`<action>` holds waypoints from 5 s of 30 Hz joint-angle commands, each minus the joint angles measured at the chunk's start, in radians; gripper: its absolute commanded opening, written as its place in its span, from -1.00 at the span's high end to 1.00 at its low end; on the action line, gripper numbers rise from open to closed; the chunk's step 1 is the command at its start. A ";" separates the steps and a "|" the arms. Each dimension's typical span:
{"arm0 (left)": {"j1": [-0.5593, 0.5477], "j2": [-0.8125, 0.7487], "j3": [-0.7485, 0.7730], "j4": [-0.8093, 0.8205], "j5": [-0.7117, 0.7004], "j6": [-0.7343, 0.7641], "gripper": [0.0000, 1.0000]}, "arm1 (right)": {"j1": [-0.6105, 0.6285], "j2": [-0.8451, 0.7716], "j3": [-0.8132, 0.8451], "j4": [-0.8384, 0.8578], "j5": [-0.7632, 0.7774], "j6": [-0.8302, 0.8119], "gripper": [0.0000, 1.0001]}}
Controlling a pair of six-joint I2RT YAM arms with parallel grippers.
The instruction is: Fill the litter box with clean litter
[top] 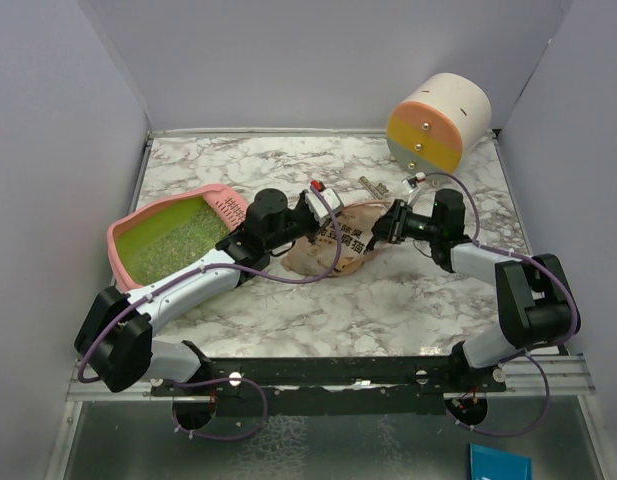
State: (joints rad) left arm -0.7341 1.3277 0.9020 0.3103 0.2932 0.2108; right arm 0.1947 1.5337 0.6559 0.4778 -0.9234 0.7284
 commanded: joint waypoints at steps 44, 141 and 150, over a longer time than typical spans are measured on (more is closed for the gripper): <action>0.006 -0.108 0.038 0.136 -0.017 -0.110 0.68 | -0.500 0.172 -0.241 1.295 -0.266 0.867 0.98; 0.006 -0.786 -0.005 -0.640 -0.205 -0.192 0.33 | 0.677 0.729 1.736 -0.723 0.451 -0.607 0.98; 0.006 -0.800 -0.014 -0.651 -0.212 -0.200 0.33 | 0.752 0.669 1.724 -0.745 0.649 -0.780 0.98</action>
State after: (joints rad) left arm -0.7280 0.5419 0.9005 -0.3271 0.1078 0.0299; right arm 0.9077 2.3089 2.3497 -0.2928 -0.4080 0.0639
